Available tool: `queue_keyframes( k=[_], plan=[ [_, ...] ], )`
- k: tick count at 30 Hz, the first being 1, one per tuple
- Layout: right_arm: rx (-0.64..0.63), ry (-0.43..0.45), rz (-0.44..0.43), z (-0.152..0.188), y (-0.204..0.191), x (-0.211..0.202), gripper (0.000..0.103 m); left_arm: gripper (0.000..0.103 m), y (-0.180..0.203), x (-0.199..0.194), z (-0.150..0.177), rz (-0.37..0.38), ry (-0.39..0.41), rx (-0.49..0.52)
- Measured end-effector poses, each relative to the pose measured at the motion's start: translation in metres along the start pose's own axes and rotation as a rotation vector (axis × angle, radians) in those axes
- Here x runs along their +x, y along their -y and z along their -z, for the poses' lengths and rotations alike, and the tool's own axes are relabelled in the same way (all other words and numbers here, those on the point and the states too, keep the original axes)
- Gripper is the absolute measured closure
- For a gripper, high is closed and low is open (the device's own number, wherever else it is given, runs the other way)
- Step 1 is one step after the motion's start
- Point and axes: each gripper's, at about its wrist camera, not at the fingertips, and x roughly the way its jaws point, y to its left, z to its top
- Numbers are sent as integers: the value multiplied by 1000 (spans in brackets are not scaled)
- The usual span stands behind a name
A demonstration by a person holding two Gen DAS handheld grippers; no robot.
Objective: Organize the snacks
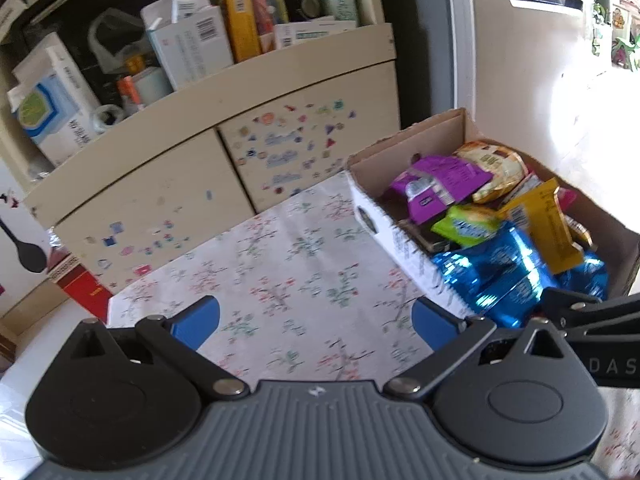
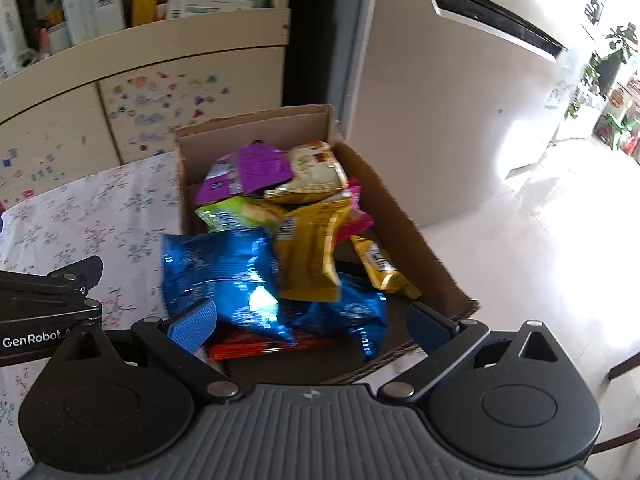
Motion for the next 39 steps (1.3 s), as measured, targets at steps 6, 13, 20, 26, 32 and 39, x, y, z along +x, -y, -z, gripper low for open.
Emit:
queue_keyframes(
  k=[6, 13, 20, 26, 32, 39],
  plan=[
    [-45, 20, -29, 5, -22, -7, 0, 2, -20, -7, 13, -26, -18, -18],
    [-56, 22, -101, 16, -39, -13, 0, 2, -43, -17, 31, -35, -37, -46],
    [-73, -25, -192, 36, -57, -10, 0, 2, -56, -22, 59, -50, -64, -37],
    [-143, -27, -261, 53, -74, -4, 0, 2, -66, -23, 84, -67, -94, -31],
    [-179, -51, -260, 73, -92, 7, 0, 1, -82, -26, 104, -38, -107, -89],
    [-286, -49, -327, 93, -117, 12, 0, 1, -95, -24, 122, -30, -124, -158]
  ],
)
